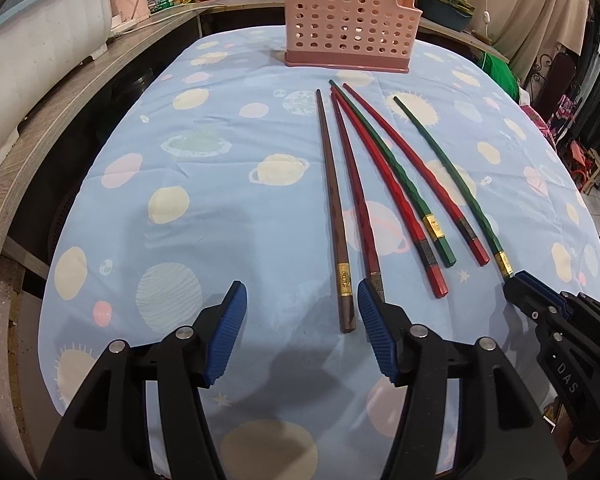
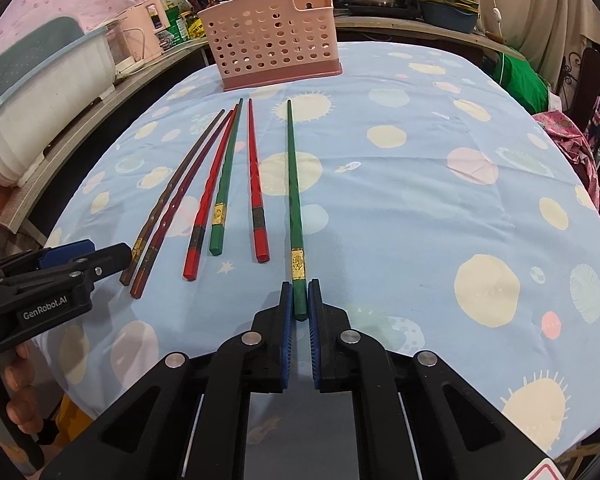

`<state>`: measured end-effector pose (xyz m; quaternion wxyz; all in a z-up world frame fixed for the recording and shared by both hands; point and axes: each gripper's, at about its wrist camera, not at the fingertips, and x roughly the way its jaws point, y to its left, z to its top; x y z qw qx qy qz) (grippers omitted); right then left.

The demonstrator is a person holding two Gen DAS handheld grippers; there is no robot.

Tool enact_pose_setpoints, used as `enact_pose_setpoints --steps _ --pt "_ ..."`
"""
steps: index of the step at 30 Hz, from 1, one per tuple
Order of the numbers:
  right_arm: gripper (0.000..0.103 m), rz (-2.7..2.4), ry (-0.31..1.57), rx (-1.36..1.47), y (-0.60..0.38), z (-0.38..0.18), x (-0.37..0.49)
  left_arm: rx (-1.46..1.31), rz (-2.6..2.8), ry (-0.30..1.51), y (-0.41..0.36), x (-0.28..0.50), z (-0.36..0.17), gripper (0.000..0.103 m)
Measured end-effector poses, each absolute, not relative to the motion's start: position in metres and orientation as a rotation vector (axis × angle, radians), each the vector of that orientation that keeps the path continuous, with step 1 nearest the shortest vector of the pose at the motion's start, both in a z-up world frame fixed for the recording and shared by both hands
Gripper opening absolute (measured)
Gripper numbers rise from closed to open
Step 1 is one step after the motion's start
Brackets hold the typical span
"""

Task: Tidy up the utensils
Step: 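Grasp a green chopstick with the right tool while the left tool grasps a brown chopstick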

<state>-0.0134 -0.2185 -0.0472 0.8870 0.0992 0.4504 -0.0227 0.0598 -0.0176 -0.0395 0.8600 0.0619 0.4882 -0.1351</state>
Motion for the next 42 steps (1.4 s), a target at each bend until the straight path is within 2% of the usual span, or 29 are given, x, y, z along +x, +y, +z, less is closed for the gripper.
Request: enact_pose_setpoints --steps 21,24,26,31,35,42 --pt "0.008 -0.041 0.934 0.217 -0.2184 -0.0477 -0.0117 0.166 -0.272 1.024 -0.0212 0.06 -0.0489 0.054" --pt "0.008 -0.04 0.933 0.214 -0.2183 -0.0477 -0.0115 0.17 -0.279 1.021 -0.0221 0.0598 -0.0484 0.046" --pt "0.008 -0.039 0.933 0.215 -0.2185 -0.0478 -0.0116 0.177 -0.291 1.018 -0.0234 0.0586 -0.0475 0.036" --pt "0.008 -0.038 0.933 0.217 -0.2187 -0.0477 -0.0115 0.178 -0.304 1.021 -0.024 0.058 -0.0471 0.029" --pt "0.007 -0.034 0.936 0.224 -0.2196 -0.0474 -0.0109 0.168 -0.315 1.03 -0.0236 0.0582 -0.0461 0.011" --pt "0.007 -0.029 0.927 0.242 -0.223 -0.0421 -0.0121 0.163 -0.341 1.045 -0.0252 0.0561 -0.0454 0.007"
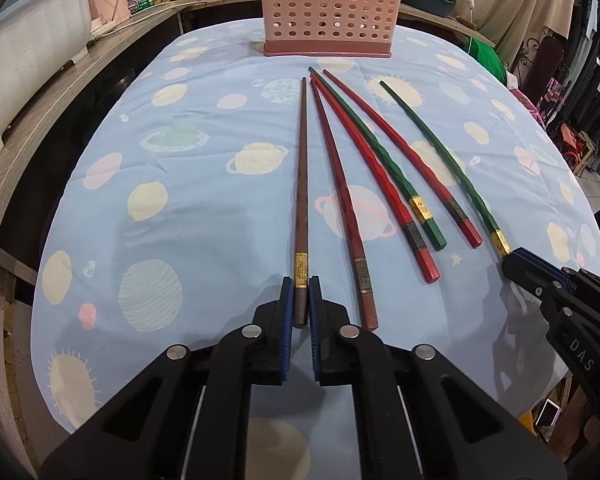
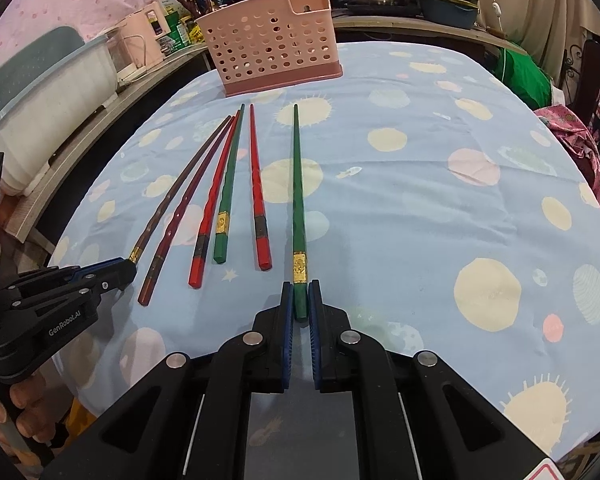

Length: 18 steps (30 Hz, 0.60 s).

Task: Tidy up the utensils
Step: 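Grasp a green chopstick with the right tool while the left tool grasps a brown chopstick, then lift both held chopsticks and carry them above the pink holder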

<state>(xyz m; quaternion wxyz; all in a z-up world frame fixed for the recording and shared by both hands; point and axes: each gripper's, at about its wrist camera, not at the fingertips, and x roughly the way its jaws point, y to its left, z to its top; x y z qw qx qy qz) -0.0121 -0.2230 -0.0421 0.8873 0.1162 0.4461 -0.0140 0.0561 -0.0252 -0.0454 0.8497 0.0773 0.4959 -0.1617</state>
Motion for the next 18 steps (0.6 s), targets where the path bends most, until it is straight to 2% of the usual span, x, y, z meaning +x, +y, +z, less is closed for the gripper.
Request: enact_pose_setpoints --steps 6,18 --pt "0.007 -0.037 0.893 0.256 -0.232 -0.028 -0.013 0.129 -0.346 1.057 -0.023 0.059 -0.041 0.007" --pt "0.007 -0.041 0.767 0.284 -0.255 0.026 -0.005 0.044 -0.353 0.981 -0.012 0.068 0.008 0.007"
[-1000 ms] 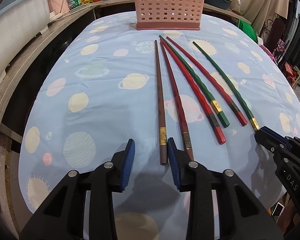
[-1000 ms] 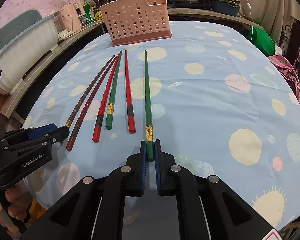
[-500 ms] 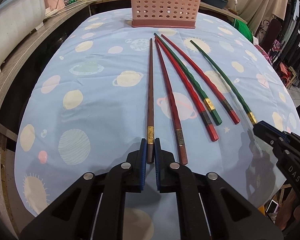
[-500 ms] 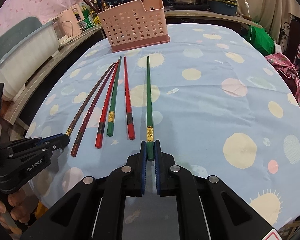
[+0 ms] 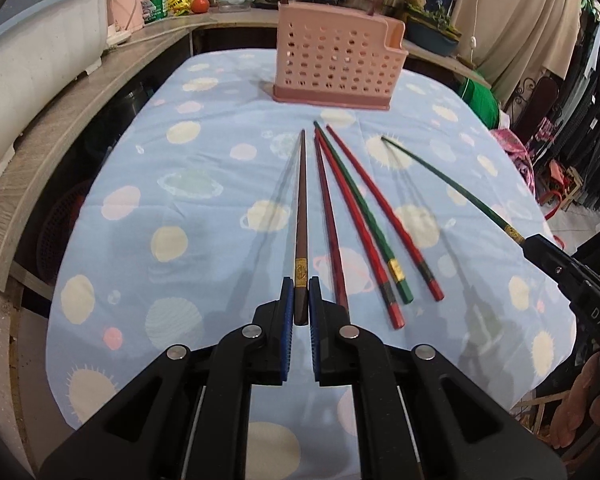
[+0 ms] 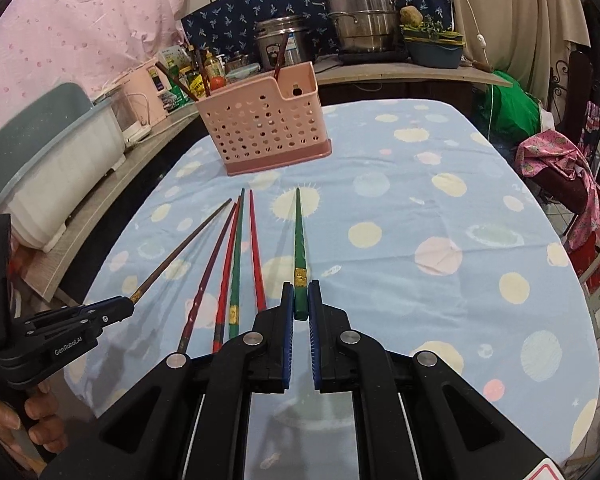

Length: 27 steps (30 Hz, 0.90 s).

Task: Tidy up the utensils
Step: 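Lift both held chopsticks and carry them above the pink holder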

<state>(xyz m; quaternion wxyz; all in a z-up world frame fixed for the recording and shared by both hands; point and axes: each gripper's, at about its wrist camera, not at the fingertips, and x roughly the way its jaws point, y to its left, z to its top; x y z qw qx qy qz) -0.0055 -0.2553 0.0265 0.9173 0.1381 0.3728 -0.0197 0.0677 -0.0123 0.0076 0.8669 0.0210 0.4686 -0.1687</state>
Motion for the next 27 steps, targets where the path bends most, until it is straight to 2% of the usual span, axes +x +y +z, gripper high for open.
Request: enact_pose_setpoints --steps 18,27 --pt "0.007 -0.011 0.578 0.415 -0.305 0.108 0.039 0.018 -0.337 0.783 -0.019 0.126 0.109 0.007" --pt "0.007 -0.002 0.521 0.416 -0.316 0.138 0.073 0.04 -0.321 0.702 -0.031 0.164 0.141 0.007"
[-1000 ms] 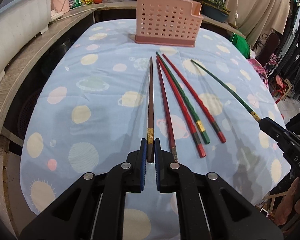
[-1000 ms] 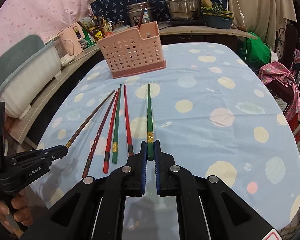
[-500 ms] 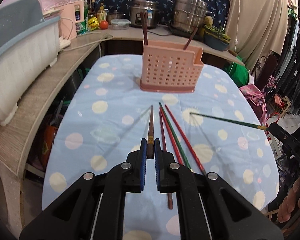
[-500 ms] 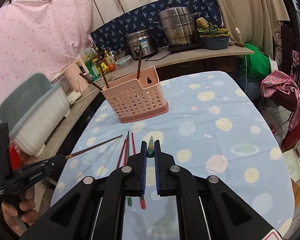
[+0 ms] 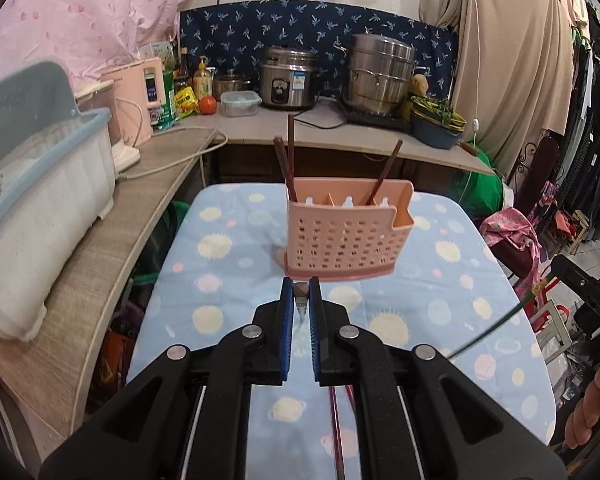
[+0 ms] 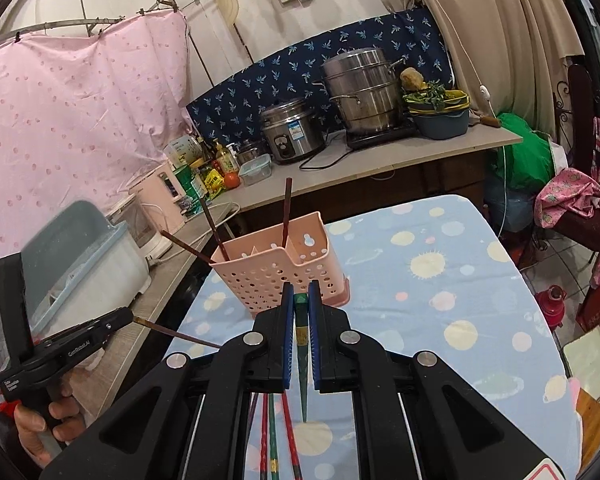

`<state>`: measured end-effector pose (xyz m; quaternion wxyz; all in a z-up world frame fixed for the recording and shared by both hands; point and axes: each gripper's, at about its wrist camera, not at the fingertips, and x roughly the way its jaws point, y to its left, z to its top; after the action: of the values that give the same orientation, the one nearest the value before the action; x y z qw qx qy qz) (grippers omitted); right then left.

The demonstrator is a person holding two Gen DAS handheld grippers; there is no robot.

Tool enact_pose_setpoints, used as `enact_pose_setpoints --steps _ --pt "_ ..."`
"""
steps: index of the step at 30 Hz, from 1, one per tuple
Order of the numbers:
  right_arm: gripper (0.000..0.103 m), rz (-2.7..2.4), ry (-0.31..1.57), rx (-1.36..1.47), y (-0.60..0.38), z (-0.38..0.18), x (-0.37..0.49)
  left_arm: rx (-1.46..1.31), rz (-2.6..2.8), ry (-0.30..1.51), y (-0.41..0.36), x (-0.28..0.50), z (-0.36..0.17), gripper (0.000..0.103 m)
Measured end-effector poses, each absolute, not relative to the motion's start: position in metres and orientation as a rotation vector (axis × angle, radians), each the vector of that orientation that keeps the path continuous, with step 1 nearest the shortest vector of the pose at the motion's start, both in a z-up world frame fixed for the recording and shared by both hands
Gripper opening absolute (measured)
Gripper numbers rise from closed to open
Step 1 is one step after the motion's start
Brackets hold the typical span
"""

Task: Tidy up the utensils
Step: 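Lift both held chopsticks and carry them above the pink holder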

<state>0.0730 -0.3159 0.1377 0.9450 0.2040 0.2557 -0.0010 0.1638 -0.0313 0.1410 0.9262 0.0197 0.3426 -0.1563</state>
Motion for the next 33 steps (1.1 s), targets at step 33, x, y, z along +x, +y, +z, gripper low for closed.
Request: enact_pose_setpoints --steps 33 --pt "0.007 -0.003 0.331 0.386 -0.313 0.217 0.237 -0.083 -0.291 0.409 -0.061 0.284 0.257 0.007"
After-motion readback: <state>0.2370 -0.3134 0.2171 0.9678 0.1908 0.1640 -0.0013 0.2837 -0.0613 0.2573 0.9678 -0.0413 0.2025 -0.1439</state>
